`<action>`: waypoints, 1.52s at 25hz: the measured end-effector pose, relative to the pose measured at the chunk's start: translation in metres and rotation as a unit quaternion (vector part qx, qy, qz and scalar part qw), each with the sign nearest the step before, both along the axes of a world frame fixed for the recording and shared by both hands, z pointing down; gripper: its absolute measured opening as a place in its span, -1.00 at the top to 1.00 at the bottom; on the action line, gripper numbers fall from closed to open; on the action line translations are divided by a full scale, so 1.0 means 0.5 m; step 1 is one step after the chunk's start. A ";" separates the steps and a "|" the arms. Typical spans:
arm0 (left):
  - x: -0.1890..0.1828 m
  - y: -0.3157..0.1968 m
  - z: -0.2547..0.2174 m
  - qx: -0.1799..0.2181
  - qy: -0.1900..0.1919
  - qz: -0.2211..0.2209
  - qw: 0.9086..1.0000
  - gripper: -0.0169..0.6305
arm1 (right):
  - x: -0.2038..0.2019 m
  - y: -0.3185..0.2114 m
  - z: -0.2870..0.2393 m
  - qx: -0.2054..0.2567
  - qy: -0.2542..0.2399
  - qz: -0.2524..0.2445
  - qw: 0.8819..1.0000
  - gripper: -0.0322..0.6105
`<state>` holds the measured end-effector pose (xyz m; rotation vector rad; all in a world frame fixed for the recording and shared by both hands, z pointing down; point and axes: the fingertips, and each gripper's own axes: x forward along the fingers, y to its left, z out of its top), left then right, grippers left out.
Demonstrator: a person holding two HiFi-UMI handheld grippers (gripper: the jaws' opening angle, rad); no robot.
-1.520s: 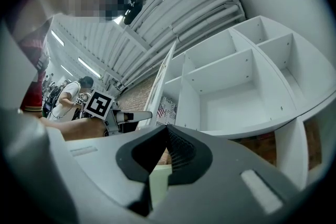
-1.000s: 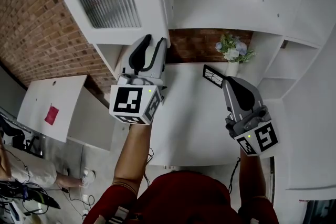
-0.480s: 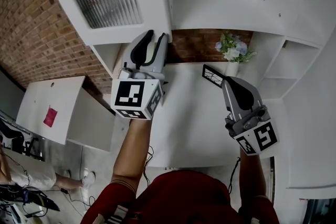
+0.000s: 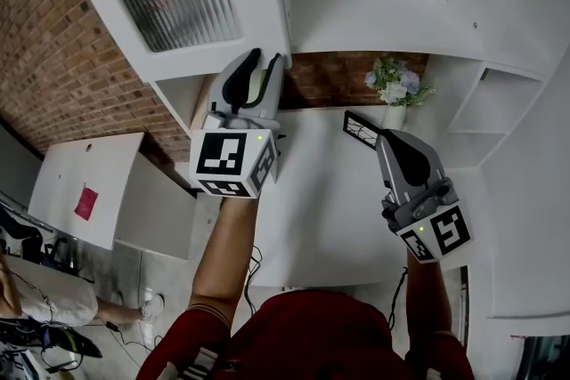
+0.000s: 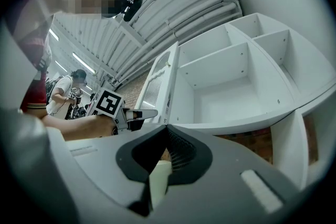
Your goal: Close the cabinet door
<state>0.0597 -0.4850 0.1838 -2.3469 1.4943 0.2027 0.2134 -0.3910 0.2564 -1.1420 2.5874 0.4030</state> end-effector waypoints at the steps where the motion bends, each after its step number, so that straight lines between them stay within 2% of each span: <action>1: 0.001 -0.003 0.000 0.000 -0.001 0.000 1.000 0.57 | 0.001 -0.001 0.000 0.000 -0.001 0.001 1.000 0.86; 20: 0.002 -0.048 0.003 -0.005 -0.009 -0.008 1.000 0.58 | 0.017 -0.017 0.006 -0.002 -0.014 0.012 1.000 0.86; 38: 0.002 -0.046 0.003 -0.009 -0.008 -0.006 1.000 0.59 | 0.024 -0.022 0.001 -0.004 -0.018 0.005 1.000 0.86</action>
